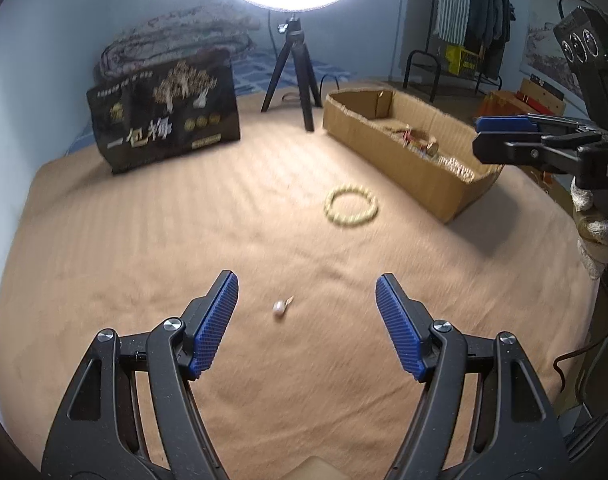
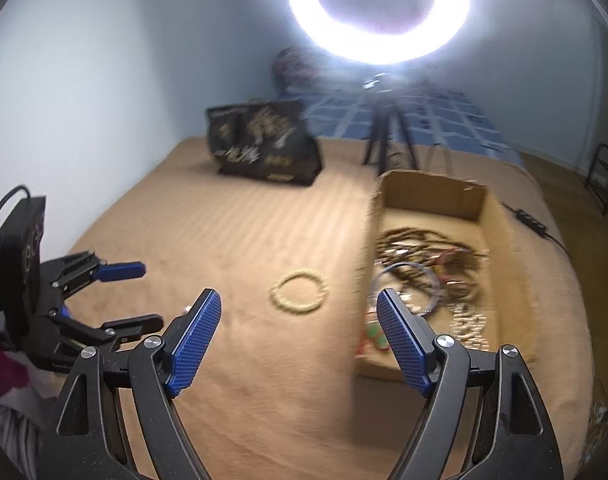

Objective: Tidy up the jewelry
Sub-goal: 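Move both tools toward the loose pearl and cream bead bracelet, then grasp the loose pearl with the left tool while the right tool grasps the cream bracelet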

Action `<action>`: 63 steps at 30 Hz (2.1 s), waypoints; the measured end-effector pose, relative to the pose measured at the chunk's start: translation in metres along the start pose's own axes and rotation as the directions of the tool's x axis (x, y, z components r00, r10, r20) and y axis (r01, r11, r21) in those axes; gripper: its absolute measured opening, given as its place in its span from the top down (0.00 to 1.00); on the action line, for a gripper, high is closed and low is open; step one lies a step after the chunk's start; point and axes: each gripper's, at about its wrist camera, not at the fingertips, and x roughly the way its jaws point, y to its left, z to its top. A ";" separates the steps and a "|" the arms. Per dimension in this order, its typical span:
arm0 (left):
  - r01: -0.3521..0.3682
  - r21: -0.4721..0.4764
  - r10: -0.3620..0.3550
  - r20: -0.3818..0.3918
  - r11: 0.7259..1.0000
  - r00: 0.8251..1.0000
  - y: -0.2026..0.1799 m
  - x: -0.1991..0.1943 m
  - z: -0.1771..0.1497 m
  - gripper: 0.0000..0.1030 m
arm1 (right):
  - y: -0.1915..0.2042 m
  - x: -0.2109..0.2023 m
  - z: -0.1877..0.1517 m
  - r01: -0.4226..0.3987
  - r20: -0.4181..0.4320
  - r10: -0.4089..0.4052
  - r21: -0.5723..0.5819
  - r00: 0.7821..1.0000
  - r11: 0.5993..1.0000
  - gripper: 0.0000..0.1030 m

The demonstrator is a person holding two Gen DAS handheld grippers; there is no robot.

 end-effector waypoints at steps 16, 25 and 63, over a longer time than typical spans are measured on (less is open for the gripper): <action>0.061 -0.057 -0.065 -0.069 0.997 0.995 0.019 0.042 -0.014 0.61 | 0.021 0.097 -0.004 -0.081 -0.252 0.070 -0.030 0.965 0.996 0.67; 0.075 -0.055 -0.080 -0.098 0.996 0.992 0.025 0.060 -0.015 0.68 | 0.026 0.128 -0.001 -0.014 -0.289 -0.011 -0.084 0.957 0.996 0.74; 0.059 -0.043 -0.061 -0.045 0.997 0.997 0.022 0.036 -0.006 0.93 | 0.025 0.101 0.011 -0.054 -0.225 0.055 0.008 0.973 0.998 0.94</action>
